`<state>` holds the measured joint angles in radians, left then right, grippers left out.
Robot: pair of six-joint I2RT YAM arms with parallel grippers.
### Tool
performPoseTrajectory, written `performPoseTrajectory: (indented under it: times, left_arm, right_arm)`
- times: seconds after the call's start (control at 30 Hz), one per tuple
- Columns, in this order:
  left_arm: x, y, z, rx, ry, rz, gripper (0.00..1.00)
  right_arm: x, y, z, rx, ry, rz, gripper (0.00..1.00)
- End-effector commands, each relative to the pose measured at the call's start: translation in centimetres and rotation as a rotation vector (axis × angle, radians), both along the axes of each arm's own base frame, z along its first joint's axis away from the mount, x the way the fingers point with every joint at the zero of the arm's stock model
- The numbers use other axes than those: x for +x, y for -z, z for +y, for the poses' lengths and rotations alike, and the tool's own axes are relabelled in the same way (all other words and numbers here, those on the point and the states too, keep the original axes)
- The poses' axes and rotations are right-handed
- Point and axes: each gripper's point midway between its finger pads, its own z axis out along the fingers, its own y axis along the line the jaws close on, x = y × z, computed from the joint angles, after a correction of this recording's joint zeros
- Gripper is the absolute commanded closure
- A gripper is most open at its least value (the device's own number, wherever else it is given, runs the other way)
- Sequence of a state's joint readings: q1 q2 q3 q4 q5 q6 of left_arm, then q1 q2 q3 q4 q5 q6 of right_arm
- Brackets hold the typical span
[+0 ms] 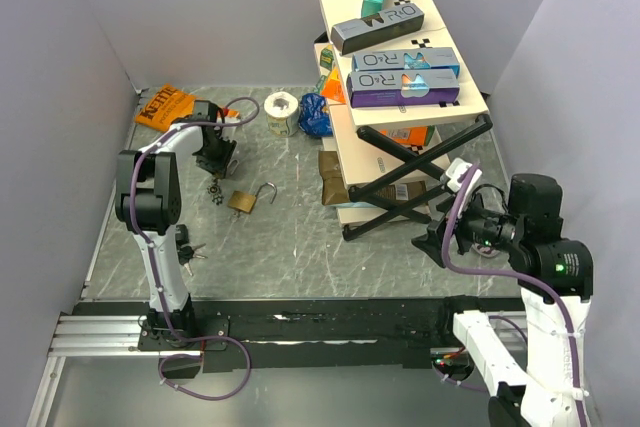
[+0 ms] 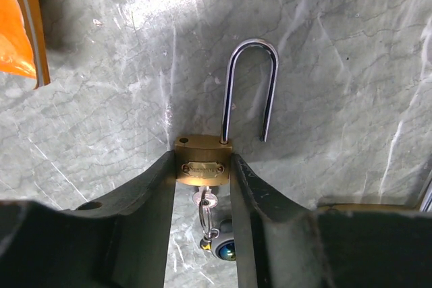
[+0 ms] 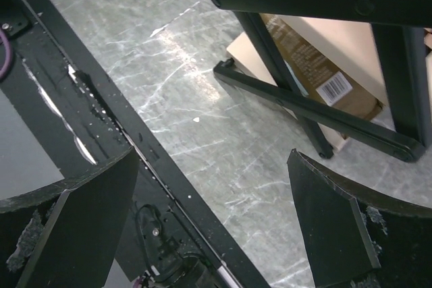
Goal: Lock with the key
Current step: Pick up the lock from the center of the board.
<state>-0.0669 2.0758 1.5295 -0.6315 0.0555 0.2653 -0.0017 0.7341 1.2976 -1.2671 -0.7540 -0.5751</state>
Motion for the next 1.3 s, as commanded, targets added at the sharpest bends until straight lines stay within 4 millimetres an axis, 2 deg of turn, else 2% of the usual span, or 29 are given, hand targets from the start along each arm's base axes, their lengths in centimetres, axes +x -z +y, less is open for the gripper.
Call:
performPoseTrajectory:
  times: [0.0, 0.23, 0.33, 0.43, 0.5, 0.7, 0.73, 0.8, 0.87, 0.9, 0.93, 1.0, 1.03, 1.1, 1.2, 1.27]
  left_arm:
    - [-0.7, -0.3, -1.0, -0.052, -0.024, 0.006, 0.74]
    - [-1.6, -3.5, -1.0, -0.095, -0.143, -0.065, 0.99]
    - [-2.0, -4.6, -0.9, -0.142, -0.212, -0.087, 0.99]
    - [-2.5, -6.2, -0.7, -0.216, -0.301, -0.106, 0.99]
    - [-3.0, -7.9, -1.0, -0.272, -0.341, -0.122, 0.99]
    - [-5.3, -13.3, -1.3, -0.352, -0.377, -0.231, 0.99]
    - [-5.9, -14.8, -1.4, -0.368, -0.377, -0.263, 0.99]
    - [-7.0, -16.1, -2.1, -0.414, -0.370, -0.272, 0.99]
    - [-8.2, -17.9, -1.0, -0.437, -0.403, -0.321, 0.99]
    - [-8.8, -18.4, -1.2, -0.460, -0.397, -0.324, 0.99]
    - [-9.8, -19.3, -1.2, -0.473, -0.399, -0.328, 0.99]
    - [-10.8, -20.2, -1.0, -0.512, -0.408, -0.332, 0.99]
    - [-11.6, -21.0, -0.9, -0.531, -0.418, -0.343, 0.99]
    - [-12.4, -21.6, -0.1, -0.555, -0.449, -0.351, 0.99]
    - [-14.4, -22.3, -0.4, -0.626, -0.469, -0.333, 0.99]
    - [-15.5, -22.7, -1.2, -0.683, -0.478, -0.315, 0.99]
  right_arm:
    - [0.6, 0.6, 0.8, 0.014, -0.049, 0.014, 0.00]
    - [1.7, 1.3, 1.9, 0.008, -0.084, 0.037, 0.00]
    - [1.4, 1.4, 3.1, 0.001, -0.144, 0.039, 0.00]
    - [0.3, 1.8, 4.8, 0.029, -0.233, 0.066, 0.00]
    - [-0.6, 2.3, 5.9, 0.039, -0.292, 0.094, 0.00]
    - [-1.0, 2.3, 9.1, 0.075, -0.398, 0.134, 0.00]
    - [-1.2, 2.0, 10.3, 0.086, -0.439, 0.128, 0.00]
    - [-1.3, 1.8, 11.8, 0.096, -0.482, 0.139, 0.00]
    - [-1.9, 0.4, 13.9, 0.105, -0.559, 0.097, 0.00]
    - [-1.8, 0.5, 14.9, 0.096, -0.578, 0.115, 0.00]
    - [-2.4, -0.6, 16.0, 0.104, -0.619, 0.091, 0.00]
    - [-1.9, -0.7, 17.8, 0.098, -0.637, 0.092, 0.00]
    - [-1.9, -1.3, 18.6, 0.105, -0.652, 0.071, 0.00]
    - [-1.5, -1.2, 21.0, 0.092, -0.656, 0.045, 0.00]
    - [-0.4, -2.1, 23.9, 0.113, -0.620, 0.024, 0.00]
    - [0.3, -3.8, 25.3, 0.166, -0.597, 0.005, 0.00]
